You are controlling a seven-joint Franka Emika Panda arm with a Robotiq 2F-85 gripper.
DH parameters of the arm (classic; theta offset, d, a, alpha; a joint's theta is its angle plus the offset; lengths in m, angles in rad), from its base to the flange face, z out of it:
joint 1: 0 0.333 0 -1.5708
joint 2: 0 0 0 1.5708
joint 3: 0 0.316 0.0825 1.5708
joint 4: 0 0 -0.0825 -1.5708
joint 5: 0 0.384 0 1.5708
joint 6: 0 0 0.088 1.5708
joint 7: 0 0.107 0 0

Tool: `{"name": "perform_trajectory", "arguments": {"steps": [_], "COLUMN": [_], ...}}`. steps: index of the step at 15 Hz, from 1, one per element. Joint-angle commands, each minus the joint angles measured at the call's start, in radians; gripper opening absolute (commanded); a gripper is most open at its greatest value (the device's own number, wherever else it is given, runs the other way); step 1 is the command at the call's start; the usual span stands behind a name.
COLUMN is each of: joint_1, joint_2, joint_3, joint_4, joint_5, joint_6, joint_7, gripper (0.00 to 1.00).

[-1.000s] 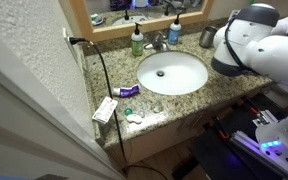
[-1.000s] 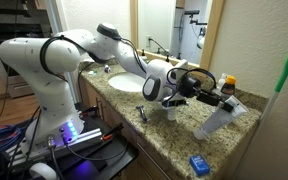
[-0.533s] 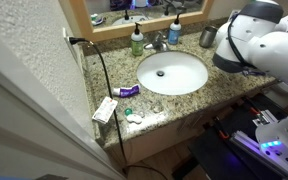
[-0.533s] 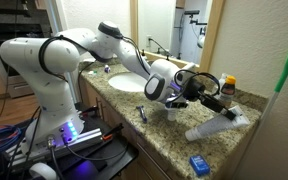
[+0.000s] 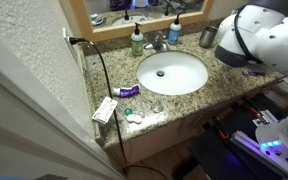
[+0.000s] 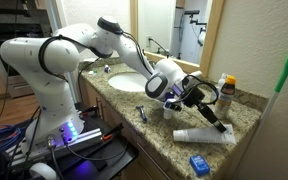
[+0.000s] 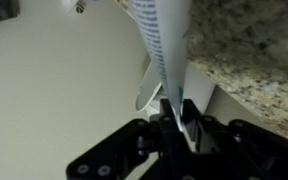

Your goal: Set the white tube upright on the right side of the counter

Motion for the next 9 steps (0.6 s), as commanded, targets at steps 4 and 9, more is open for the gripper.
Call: {"name": "perform_trajectory", "arguments": {"steps": [4,9], "joint_1": [-0.001,0.001], "joint_2": [0.216,0.212], "joint_3": [-0.014,-0.032], "joint_4": [-0.025,-0.011], "joint_5": [-0.009,0.001], "joint_6": [-0.043,-0.025], "joint_7": [-0.185,-0.198], "gripper": [0.71,0.81]}}
